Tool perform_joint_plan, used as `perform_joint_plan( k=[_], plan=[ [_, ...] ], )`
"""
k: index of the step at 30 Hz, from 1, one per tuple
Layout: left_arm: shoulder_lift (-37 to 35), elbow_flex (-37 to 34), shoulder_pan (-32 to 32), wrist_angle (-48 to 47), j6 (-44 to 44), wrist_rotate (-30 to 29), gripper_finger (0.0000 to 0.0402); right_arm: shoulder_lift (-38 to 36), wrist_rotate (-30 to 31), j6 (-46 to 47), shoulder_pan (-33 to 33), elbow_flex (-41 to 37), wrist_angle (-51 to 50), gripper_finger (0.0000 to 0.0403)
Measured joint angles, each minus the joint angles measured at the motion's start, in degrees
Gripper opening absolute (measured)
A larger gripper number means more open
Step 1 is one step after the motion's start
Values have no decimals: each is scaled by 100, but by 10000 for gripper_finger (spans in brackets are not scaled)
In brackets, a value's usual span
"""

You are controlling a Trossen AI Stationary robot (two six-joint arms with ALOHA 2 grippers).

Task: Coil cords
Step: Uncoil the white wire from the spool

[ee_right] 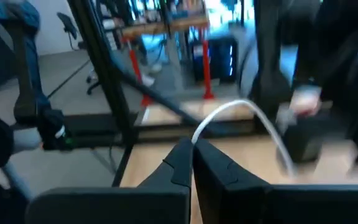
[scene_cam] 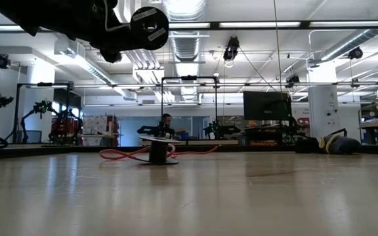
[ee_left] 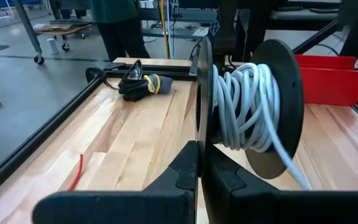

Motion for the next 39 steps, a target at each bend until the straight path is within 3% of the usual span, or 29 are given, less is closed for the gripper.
perform_joint_plan(
  k=[7, 13, 17, 22, 23, 28, 34, 39],
  plan=[
    [-2, -2, 0, -28, -2, 16, 0, -99, 82, -1277, 30, 1609, -1404, 0],
    [-2, -2, 0, -38, -2, 18, 0, -112, 1563, -1565, 68, 3080, -3964, 0],
    [-2, -2, 0, -45, -2, 32, 0, -116, 2571, -516, 66, 3766, -6418, 0],
    [-2, -2, 2, -71, -2, 77, 0, -127, 2698, 2206, 68, 3812, -9483, 0],
    [-2, -2, 0, -71, -2, 77, 0, -127, 2696, 2644, 78, 3612, -9430, 0],
    [-25, -2, 0, -58, -2, 81, 0, -304, 1912, 2772, 309, 2366, -8156, 0],
    [-165, -2, 0, -109, -2, 151, 0, -171, 1367, 3076, 414, 1309, -8118, 5],
    [-393, 0, 0, -15, -2, 159, 0, -190, 738, 3278, 379, 1137, -8603, 53]
  ],
)
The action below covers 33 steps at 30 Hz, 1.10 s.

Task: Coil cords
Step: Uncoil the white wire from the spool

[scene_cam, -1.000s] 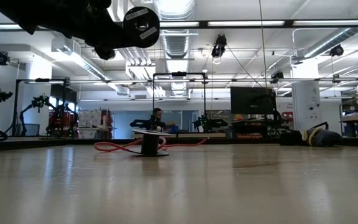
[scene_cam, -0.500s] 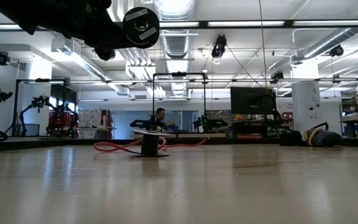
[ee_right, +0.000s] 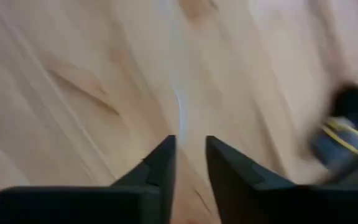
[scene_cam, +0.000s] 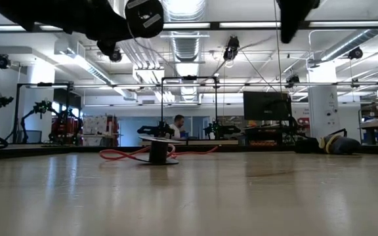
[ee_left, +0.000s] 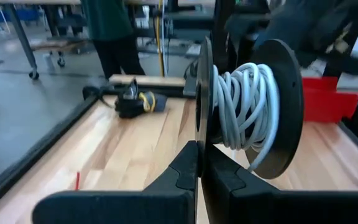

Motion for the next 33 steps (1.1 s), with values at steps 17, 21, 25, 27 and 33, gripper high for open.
perform_joint_plan(
  k=[17, 21, 25, 27, 33],
  plan=[
    [-866, 20, 0, 1747, -66, 11, 0, -404, 2304, -2704, -299, 655, 2635, 220],
    [-967, 460, 0, 1626, 38, 14, 0, -396, 2048, -4214, -472, 149, 5102, 218],
    [-933, 1265, 1, 701, 366, 102, 0, -396, 1592, -5351, -748, -403, 7677, 214],
    [-828, 1701, 0, 137, 496, 108, 0, -396, 1421, -5561, -939, -697, 8677, 211],
    [-511, 2811, 0, -1402, 873, 107, 0, -160, 665, -4995, -1478, -1114, 9983, 201]
  ],
)
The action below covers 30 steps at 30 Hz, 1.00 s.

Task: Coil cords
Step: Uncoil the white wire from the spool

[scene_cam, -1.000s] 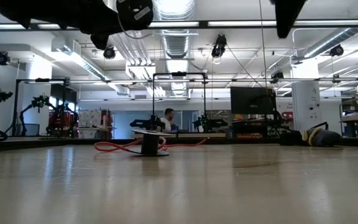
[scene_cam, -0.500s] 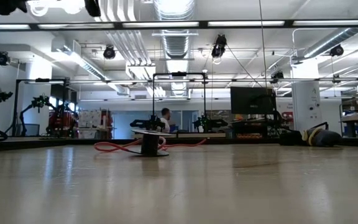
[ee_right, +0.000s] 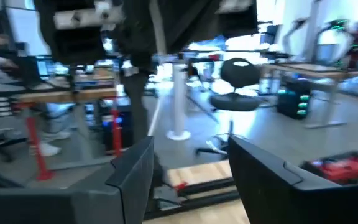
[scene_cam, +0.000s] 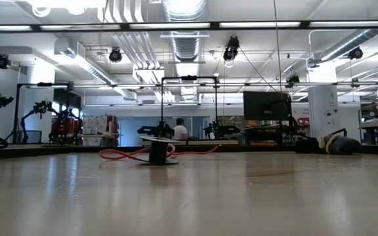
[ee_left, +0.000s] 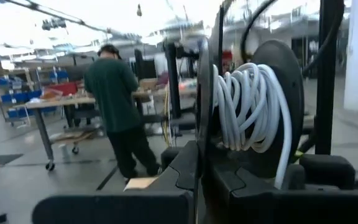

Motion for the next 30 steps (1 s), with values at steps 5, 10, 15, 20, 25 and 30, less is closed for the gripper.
perform_joint_plan(
  k=[5, 10, 15, 20, 25, 30],
  plan=[
    [237, 344, 0, -254, 179, -181, 0, 385, -825, 147, -163, 141, 468, 193],
    [386, 464, 7, -242, 297, -515, 0, 616, -827, -94, -163, 486, 524, 180],
    [477, 512, 0, -60, 303, -515, 0, 639, -805, -174, -203, 572, 475, 146],
    [544, 501, 0, 286, 203, -519, 0, 641, -806, -172, -288, 597, 401, 94],
    [613, 501, 0, 486, 161, -523, 0, 641, -810, -243, -333, 595, 75, 46],
    [605, 496, 0, 426, 331, -1130, 0, 538, -968, -453, -96, 751, -151, 4]
  ],
)
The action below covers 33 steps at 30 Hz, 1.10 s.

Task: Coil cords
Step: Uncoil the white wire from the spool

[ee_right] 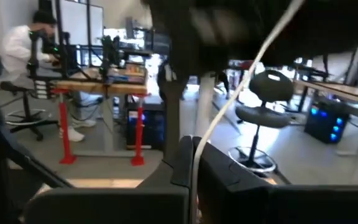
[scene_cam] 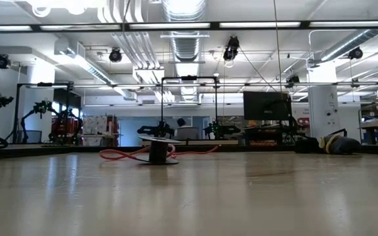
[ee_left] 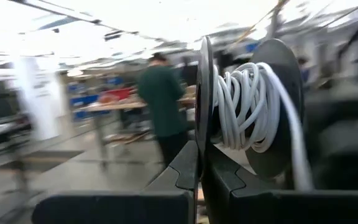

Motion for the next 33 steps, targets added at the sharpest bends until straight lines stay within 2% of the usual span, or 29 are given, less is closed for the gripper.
perform_joint_plan(
  k=[6, 10, 16, 19, 28, 33],
  plan=[
    [123, -7, 2, -202, 394, -980, 0, -96, -5, -431, 336, 1244, -1209, 2],
    [225, -20, 4, -258, 446, -1035, 0, -121, 89, -913, 473, 2430, -2356, 2],
    [164, 254, -2, -237, 446, -961, 0, -217, 1296, -1423, 467, 4034, -4188, 2],
    [121, 528, 0, -234, 446, -854, 0, -564, 1809, -1438, 421, 3745, -4447, 2],
    [225, 1442, -2, -323, 251, -671, 0, -779, 1976, -865, 273, 3667, -5696, 6],
    [436, 1812, -2, -275, 184, -323, 0, -627, 1776, -844, 226, 3654, -5364, 54]
  ],
)
